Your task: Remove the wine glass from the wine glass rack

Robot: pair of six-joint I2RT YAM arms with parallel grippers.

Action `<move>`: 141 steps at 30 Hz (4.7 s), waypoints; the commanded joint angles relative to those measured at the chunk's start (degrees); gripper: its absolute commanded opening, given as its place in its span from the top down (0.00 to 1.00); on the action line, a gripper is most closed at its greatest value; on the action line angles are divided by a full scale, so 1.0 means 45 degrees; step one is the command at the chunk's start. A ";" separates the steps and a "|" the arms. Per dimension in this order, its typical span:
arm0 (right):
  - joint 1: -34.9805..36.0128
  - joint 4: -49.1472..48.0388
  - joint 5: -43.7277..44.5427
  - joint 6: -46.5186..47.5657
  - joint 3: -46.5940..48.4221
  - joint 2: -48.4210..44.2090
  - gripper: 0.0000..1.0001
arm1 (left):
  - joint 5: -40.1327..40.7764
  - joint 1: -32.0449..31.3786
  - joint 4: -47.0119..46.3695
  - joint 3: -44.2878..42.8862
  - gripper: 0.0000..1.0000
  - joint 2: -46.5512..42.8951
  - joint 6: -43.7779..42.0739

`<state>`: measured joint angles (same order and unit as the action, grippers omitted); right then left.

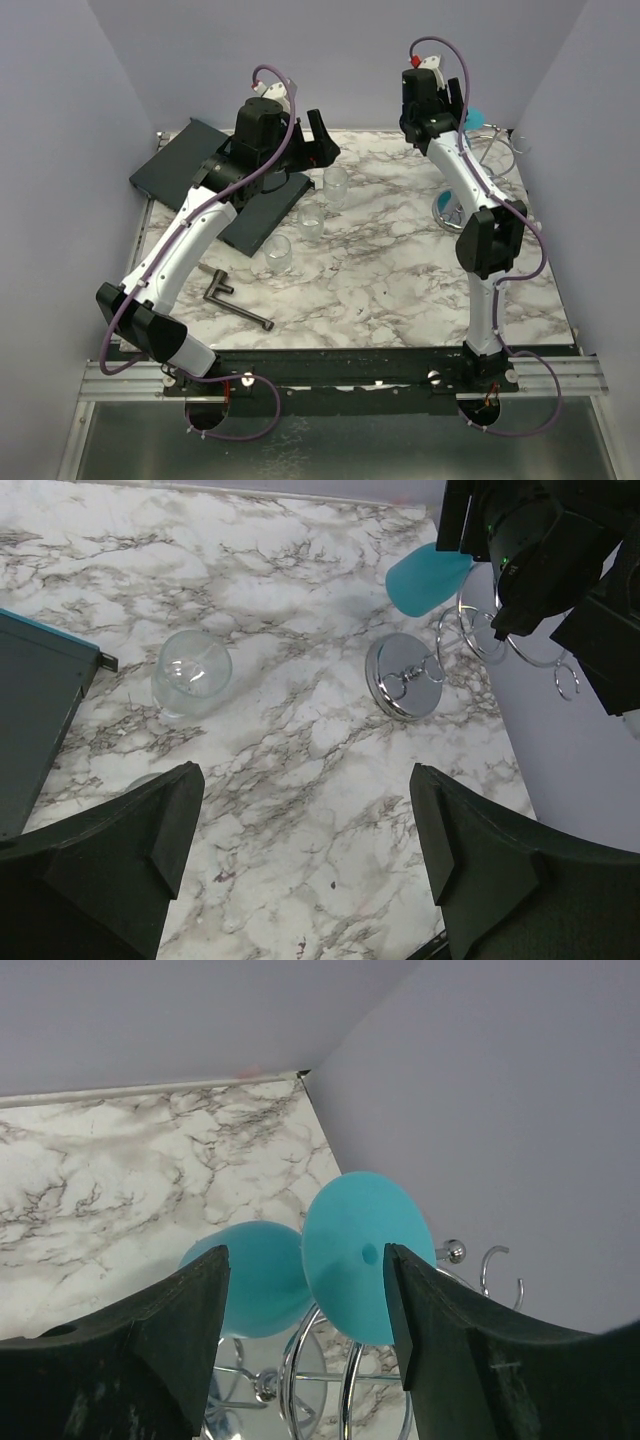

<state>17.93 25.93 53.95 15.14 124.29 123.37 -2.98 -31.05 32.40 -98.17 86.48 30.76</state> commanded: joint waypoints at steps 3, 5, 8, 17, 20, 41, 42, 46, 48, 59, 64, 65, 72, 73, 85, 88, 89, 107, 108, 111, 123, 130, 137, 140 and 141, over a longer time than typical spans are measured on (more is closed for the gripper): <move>0.0038 -0.1188 0.0810 0.0945 -0.0540 0.0173 0.33 | -0.0289 0.0311 -0.0436 0.0280 0.08 -0.0655 -0.0096; 0.0014 -0.1391 0.0870 0.1103 -0.0744 0.0139 0.34 | -0.0361 0.0390 -0.0474 0.0350 0.08 -0.0701 -0.0088; -0.0094 -0.1437 0.0920 0.1136 -0.0879 0.0109 0.38 | -0.0464 0.0502 -0.0521 0.0441 0.08 -0.0759 -0.0069; -0.0245 -0.2403 0.1194 0.1862 -0.1412 -0.0140 0.48 | -0.0760 0.0692 -0.0632 0.0530 0.08 -0.0819 0.0036; -0.0328 -0.2607 0.1248 0.1986 -0.1533 -0.0235 0.50 | -0.0790 0.0727 -0.0639 0.0584 0.08 -0.0839 0.0040; -0.0372 -0.6305 0.2181 0.4765 -0.2578 -0.0986 0.82 | -0.1053 0.0857 -0.0852 0.0775 0.08 -0.0904 0.0135; -0.0373 -0.6662 0.2251 0.5059 -0.2717 -0.1013 0.83 | -0.1065 0.0864 -0.0864 0.0780 0.08 -0.0883 0.0136; -0.0372 -0.8181 0.2440 0.6319 -0.3134 -0.1039 0.88 | -0.1134 0.0884 -0.0936 0.0790 0.08 -0.0882 0.0151; -0.0372 -0.8476 0.2473 0.6575 -0.3162 -0.0951 0.89 | -0.1158 0.0903 -0.0931 0.0819 0.08 -0.0921 0.0156; -0.0372 -1.0671 0.2659 0.8453 -0.2545 -0.0074 0.91 | -0.1155 0.1030 -0.0952 0.1033 0.08 -0.1153 0.0137; -0.0365 -0.9752 0.2524 0.7713 -0.2296 -0.0053 0.94 | -0.1192 0.1098 -0.1022 0.1048 0.08 -0.1151 0.0170; -0.0367 -0.9542 0.2516 0.7527 -0.2264 -0.0052 0.95 | -0.1214 0.1099 -0.1021 0.1060 0.08 -0.1152 0.0175; -0.0354 -0.3735 0.1521 0.3049 -0.0276 -0.0251 0.82 | -0.1307 0.1176 -0.1107 0.1134 0.08 -0.1106 0.0252; -0.0352 -0.2678 0.1034 0.2193 0.0098 -0.0330 0.75 | -0.1329 0.1177 -0.1138 0.1169 0.08 -0.1094 0.0272; -0.0236 -0.2150 0.0431 0.2516 -0.1523 -0.0744 0.44 | -0.1454 0.1245 -0.1229 0.1185 0.08 -0.1095 0.0313; -0.0218 -0.1998 0.0396 0.2440 -0.1362 -0.0555 0.44 | -0.1447 0.1293 -0.1235 0.1266 0.08 -0.1151 0.0300; -0.0201 -0.2015 0.0412 0.2442 -0.1349 -0.0514 0.44 | -0.1445 0.1311 -0.1225 0.1281 0.08 -0.1160 0.0293; 0.0535 -0.2383 0.0632 0.2764 -0.1260 -0.0558 0.43 | -0.1717 0.1538 -0.1430 0.1451 0.08 -0.1114 0.0402; 0.0545 -0.2401 0.0666 0.2784 -0.1408 -0.0546 0.43 | -0.1730 0.1548 -0.1433 0.1445 0.08 -0.1139 0.0391; 0.0546 -0.3087 0.0902 0.3424 -0.1913 -0.0531 0.44 | -0.1739 0.1604 -0.1427 0.1483 0.08 -0.1204 0.0373; 0.0213 -0.5315 0.1447 0.5309 -0.2847 -0.0611 0.47 | -0.1827 0.1782 -0.1432 0.1674 0.08 -0.1492 0.0366; 0.0063 -0.5355 0.1409 0.5323 -0.3086 -0.0583 0.50 | -0.1857 0.1826 -0.1420 0.1684 0.08 -0.1582 0.0371; -0.0079 -0.5646 0.1487 0.5696 -0.3341 -0.0655 0.55 | -0.1894 0.1860 -0.1444 0.1777 0.08 -0.1643 0.0405; -0.0091 -0.5645 0.1501 0.5711 -0.3342 -0.0628 0.56 | -0.1915 0.1880 -0.1461 0.1796 0.08 -0.1655 0.0410; -0.0079 -0.5919 0.1521 0.5781 -0.3390 -0.0641 0.57 | -0.1913 0.1880 -0.1459 0.1796 0.08 -0.1639 0.0415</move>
<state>17.89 2.22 59.22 40.05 109.82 120.88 -10.11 -23.11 26.89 -90.61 80.79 32.38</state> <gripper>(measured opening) 0.438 0.922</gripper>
